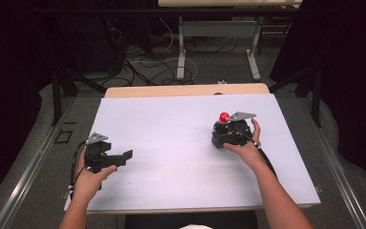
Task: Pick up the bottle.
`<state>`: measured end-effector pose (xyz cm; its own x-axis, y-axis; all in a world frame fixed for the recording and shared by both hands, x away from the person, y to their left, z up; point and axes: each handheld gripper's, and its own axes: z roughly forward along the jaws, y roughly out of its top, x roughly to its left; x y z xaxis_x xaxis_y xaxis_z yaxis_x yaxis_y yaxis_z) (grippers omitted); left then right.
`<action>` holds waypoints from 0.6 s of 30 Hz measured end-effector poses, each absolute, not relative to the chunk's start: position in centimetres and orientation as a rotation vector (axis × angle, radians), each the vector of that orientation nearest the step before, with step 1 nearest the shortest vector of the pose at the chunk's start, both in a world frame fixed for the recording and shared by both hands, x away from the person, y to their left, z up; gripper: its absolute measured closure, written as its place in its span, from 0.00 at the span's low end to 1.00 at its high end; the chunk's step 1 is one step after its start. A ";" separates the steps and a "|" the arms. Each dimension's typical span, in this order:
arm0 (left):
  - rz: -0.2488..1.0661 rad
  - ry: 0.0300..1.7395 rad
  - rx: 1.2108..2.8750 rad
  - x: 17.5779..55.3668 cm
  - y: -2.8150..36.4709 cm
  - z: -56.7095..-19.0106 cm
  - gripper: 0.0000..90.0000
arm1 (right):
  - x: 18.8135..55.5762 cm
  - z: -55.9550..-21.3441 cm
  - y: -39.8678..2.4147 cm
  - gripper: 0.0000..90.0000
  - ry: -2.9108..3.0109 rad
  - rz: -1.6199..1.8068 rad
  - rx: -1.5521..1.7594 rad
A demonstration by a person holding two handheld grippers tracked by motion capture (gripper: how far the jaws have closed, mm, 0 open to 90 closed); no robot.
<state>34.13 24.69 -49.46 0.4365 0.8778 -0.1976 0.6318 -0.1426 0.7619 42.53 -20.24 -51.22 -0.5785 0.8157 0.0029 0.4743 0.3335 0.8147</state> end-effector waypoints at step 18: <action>0.370 1.284 1.865 34.1 24.5 -49.5 0.04 | 41.0 -50.3 -19.5 0.33 2.244 1.133 1.070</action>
<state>34.13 24.49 -49.53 0.4362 0.8770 -0.2014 0.6352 -0.1416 0.7592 41.02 -19.49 -50.26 -0.6231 0.7820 -0.0159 0.4514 0.3761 0.8092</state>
